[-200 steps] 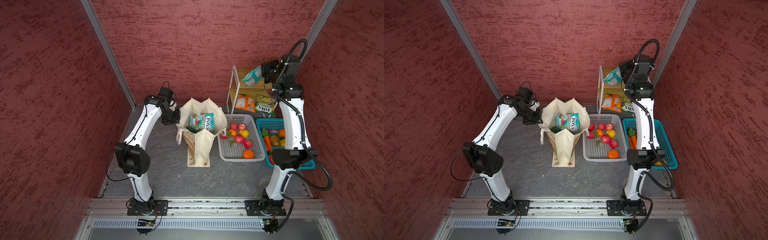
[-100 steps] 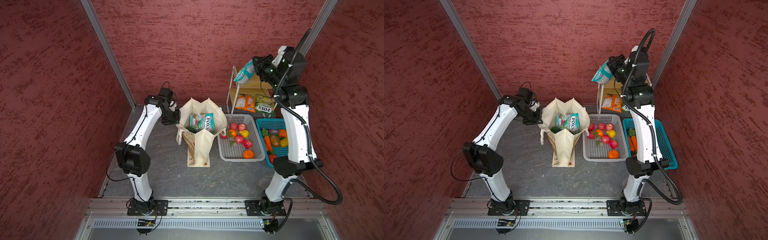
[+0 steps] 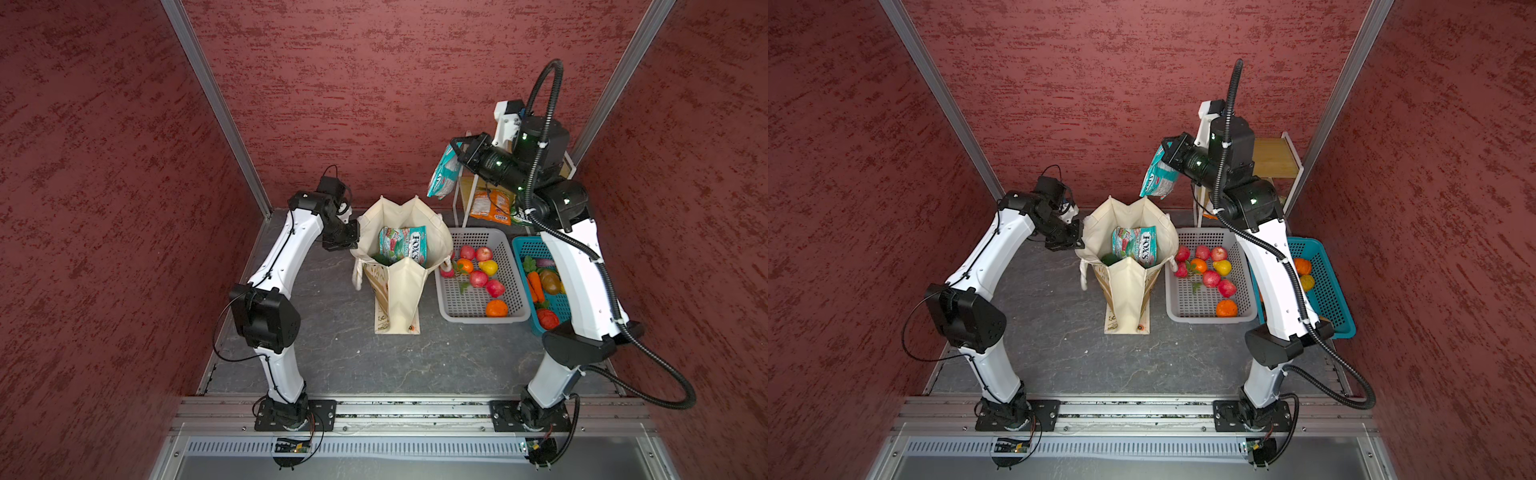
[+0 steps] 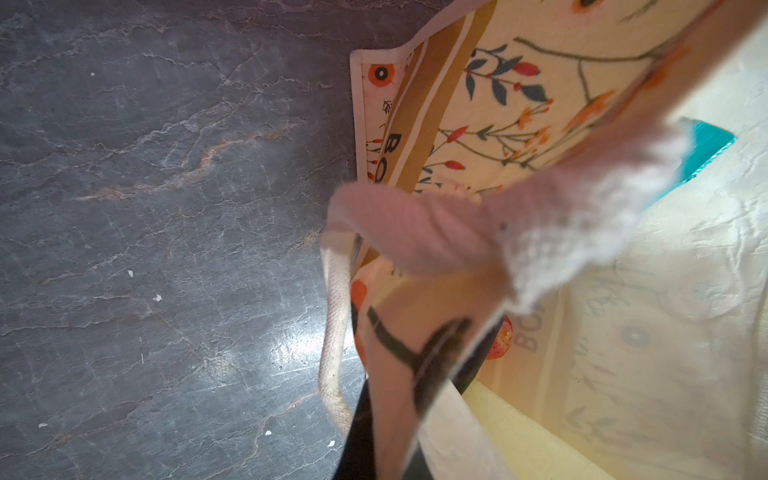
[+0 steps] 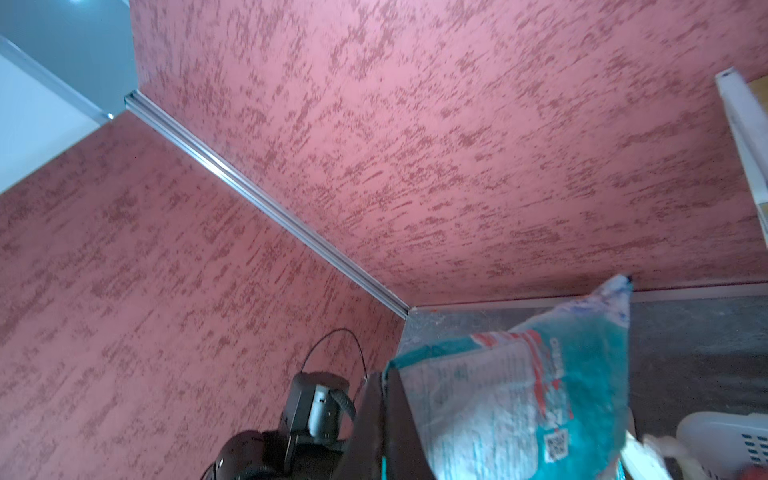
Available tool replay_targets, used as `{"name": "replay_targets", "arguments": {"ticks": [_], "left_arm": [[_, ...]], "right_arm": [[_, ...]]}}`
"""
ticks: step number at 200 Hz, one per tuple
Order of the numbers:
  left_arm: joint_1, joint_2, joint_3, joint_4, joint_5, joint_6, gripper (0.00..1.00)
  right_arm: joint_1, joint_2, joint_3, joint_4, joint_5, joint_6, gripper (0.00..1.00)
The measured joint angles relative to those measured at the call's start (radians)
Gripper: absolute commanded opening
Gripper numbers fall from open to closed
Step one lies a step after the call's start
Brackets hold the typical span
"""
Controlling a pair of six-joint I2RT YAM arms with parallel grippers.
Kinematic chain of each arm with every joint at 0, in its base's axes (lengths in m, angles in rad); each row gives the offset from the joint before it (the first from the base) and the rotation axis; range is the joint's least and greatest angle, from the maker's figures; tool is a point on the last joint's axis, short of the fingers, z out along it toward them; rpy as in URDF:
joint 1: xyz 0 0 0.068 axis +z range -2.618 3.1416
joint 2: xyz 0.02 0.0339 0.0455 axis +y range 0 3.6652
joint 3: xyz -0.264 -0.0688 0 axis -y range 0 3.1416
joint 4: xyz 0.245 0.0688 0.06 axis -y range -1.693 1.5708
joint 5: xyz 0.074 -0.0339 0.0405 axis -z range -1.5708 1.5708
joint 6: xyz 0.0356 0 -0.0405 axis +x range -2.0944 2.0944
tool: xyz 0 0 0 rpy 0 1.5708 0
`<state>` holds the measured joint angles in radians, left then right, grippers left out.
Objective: Place the food into the grocery bag and tie it
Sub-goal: 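Pull the mint candy bag off the shelf and carry it over the tote bag, then lower the mint candy bag into the tote bag and open the right gripper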
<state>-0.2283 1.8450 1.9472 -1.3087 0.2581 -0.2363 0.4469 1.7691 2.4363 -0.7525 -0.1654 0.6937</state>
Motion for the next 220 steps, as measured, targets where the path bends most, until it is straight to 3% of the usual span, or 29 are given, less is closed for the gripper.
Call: {"name": "replay_targets", "arguments": {"ticks": [68, 220], "left_arm": [[0.000, 0.000, 0.000, 0.000, 0.000, -0.002, 0.02], [0.000, 0.000, -0.012, 0.005, 0.000, -0.003, 0.02]], "right_arm": [[0.076, 0.000, -0.169, -0.004, -0.005, -0.051, 0.00], [0.134, 0.080, -0.289, 0.015, -0.047, -0.085, 0.00]]}}
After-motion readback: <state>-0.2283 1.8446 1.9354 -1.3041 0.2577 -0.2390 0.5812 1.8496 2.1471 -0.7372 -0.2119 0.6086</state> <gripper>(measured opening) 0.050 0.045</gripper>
